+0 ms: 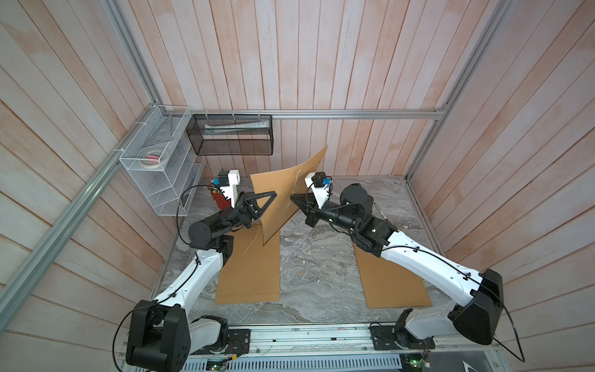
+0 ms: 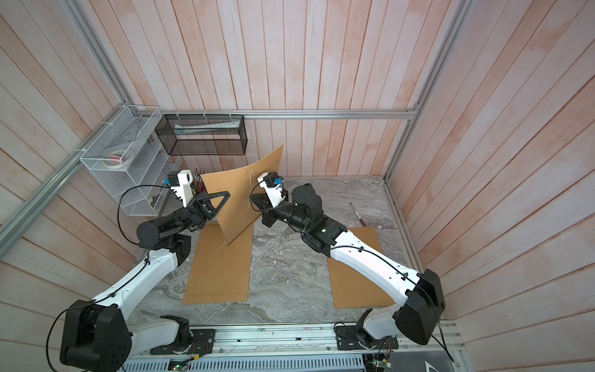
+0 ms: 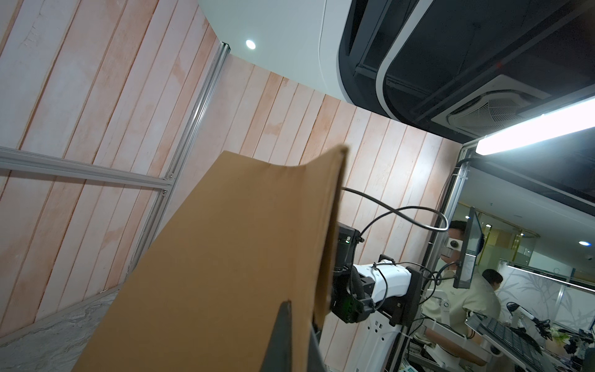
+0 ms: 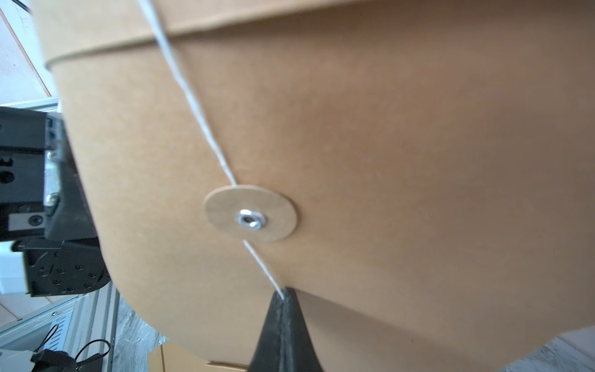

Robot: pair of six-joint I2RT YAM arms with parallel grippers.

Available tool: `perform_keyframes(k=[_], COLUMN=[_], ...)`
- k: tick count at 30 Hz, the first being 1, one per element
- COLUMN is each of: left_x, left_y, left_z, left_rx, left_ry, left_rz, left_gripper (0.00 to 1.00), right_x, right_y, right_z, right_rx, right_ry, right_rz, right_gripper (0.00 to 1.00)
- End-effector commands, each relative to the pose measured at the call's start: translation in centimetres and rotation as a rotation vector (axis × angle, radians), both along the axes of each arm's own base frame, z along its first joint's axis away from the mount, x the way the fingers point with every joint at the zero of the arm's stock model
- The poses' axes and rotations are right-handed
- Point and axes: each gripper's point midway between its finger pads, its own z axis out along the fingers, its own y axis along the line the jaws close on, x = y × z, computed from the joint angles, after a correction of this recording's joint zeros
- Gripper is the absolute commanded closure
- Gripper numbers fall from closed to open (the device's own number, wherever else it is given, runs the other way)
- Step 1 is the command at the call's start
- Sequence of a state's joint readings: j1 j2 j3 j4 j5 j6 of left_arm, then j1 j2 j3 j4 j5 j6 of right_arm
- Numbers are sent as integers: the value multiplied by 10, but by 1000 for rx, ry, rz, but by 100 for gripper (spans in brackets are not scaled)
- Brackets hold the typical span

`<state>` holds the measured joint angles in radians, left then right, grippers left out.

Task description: Open the file bag

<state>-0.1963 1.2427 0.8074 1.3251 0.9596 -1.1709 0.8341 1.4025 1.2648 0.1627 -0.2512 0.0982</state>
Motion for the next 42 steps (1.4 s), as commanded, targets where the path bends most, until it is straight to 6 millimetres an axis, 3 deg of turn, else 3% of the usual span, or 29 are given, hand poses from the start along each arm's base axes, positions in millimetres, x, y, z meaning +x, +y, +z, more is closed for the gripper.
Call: perform_keyframes(k=[1, 19, 27, 36, 42], left_x=[-2, 1, 2, 8, 15], left_y=[3, 9, 10, 12, 12], left_z=[10, 7, 2, -1, 0], left_rx=[-15, -48, -47, -51, -56], left_ry=[-50, -53, -39, -24, -13], left_rz=[13, 42, 40, 51, 56], left_gripper=[100, 100, 100, 100, 100], right_x=[-1, 21, 32, 17, 10], right_y=[-11, -45, -63, -60, -64], right_z=[14, -5, -1, 6, 0], right_rx=[39, 135, 151, 135, 76], right_ry=[2, 180, 179, 165, 162], right_rz=[-32, -120, -178, -98, -100], right_gripper=[100, 100, 100, 100, 100])
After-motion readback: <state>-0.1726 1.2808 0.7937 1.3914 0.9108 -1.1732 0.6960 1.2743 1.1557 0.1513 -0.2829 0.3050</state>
